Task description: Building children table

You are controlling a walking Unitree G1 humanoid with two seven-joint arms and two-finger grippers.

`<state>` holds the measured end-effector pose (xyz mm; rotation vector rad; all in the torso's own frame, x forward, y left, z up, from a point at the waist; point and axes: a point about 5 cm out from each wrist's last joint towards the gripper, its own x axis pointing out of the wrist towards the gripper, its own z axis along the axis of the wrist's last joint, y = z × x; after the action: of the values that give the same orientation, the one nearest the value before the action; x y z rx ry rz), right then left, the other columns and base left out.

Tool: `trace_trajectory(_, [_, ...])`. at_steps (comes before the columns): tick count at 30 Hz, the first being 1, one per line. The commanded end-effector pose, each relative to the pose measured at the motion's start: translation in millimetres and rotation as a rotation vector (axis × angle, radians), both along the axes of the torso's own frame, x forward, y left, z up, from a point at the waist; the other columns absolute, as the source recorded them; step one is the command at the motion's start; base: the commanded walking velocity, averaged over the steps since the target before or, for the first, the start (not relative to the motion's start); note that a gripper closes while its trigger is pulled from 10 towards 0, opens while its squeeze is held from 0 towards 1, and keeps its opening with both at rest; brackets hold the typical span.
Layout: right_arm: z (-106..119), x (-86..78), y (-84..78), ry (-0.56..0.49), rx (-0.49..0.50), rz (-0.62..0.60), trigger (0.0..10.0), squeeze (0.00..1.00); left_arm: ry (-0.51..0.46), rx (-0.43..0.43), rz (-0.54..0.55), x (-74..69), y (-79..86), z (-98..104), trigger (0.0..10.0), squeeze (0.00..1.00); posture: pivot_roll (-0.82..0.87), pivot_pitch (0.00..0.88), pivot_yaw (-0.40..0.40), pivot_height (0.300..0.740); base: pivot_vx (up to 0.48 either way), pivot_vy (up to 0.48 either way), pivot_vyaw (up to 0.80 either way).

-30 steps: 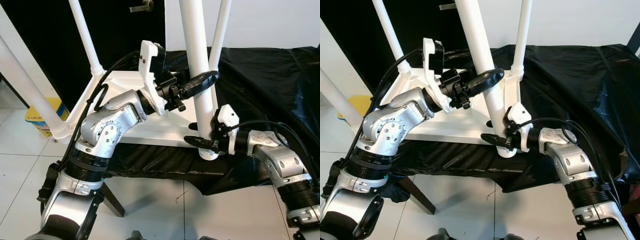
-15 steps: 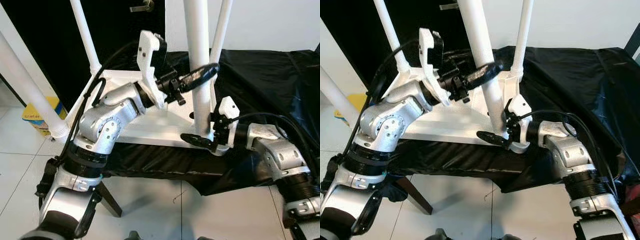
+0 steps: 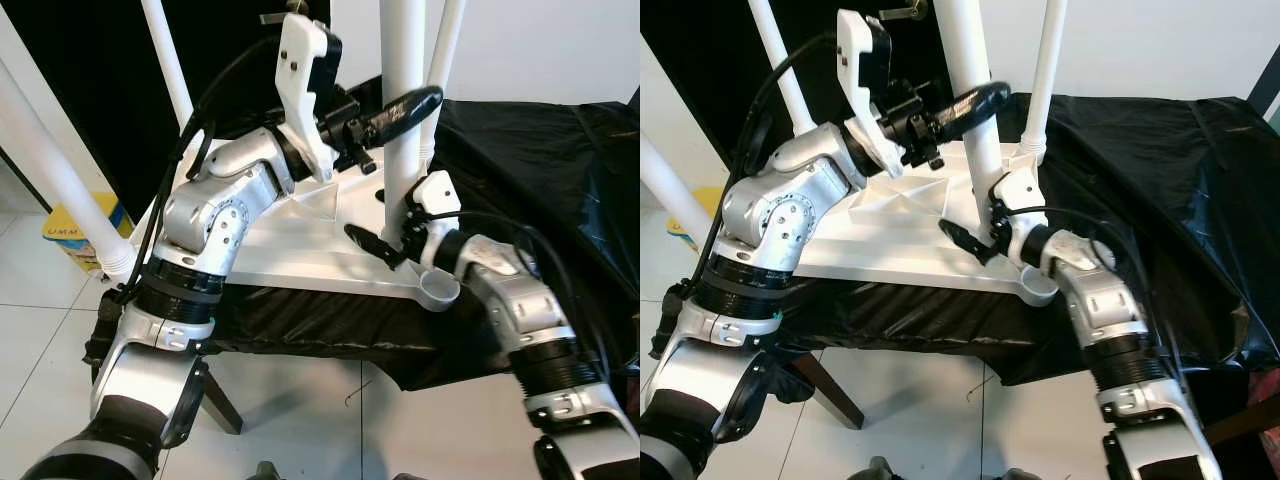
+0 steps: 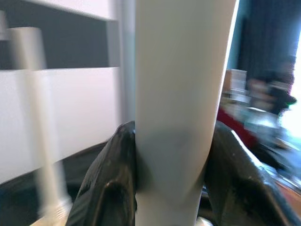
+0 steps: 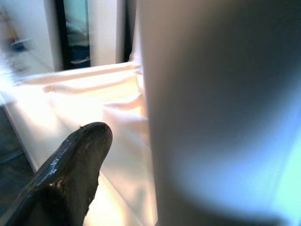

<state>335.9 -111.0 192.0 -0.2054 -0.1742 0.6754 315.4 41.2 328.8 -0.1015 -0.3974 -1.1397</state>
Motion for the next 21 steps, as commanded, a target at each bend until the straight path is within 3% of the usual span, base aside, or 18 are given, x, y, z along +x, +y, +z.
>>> trace_trajectory(1, [2,2.9,0.0,-0.034,0.001,-0.057,10.0,0.0,-0.001,-0.019,0.035,1.0,0.6,6,10.0,0.0,-0.08,0.0,0.02,0.74,0.0,0.0,0.0])
trace_trajectory(6, [5,6.9,2.8,-0.121,0.055,-0.266,10.0,0.0,0.018,-0.06,0.067,3.9,-5.3,6,10.0,0.0,-0.09,0.0,0.026,0.74,0.0,0.0,0.0])
trace_trajectory(10, [7,7.3,3.9,-0.139,0.091,-0.333,10.0,0.0,0.019,-0.074,0.08,5.7,-6.2,7,10.0,0.0,-0.09,0.0,0.026,0.74,0.0,0.0,0.0])
trace_trajectory(13, [8,6.5,7.2,-0.176,0.125,-0.452,10.0,0.0,0.028,-0.1,0.097,8.4,-7.6,9,10.0,0.0,-0.09,0.0,0.028,0.74,0.0,0.0,0.0])
trace_trajectory(21, [-1,6.4,9.9,-0.2,0.124,-0.646,10.0,0.0,0.026,-0.103,0.111,7.0,-12.0,9,10.0,0.0,-0.09,0.0,0.033,0.74,0.0,0.0,0.0])
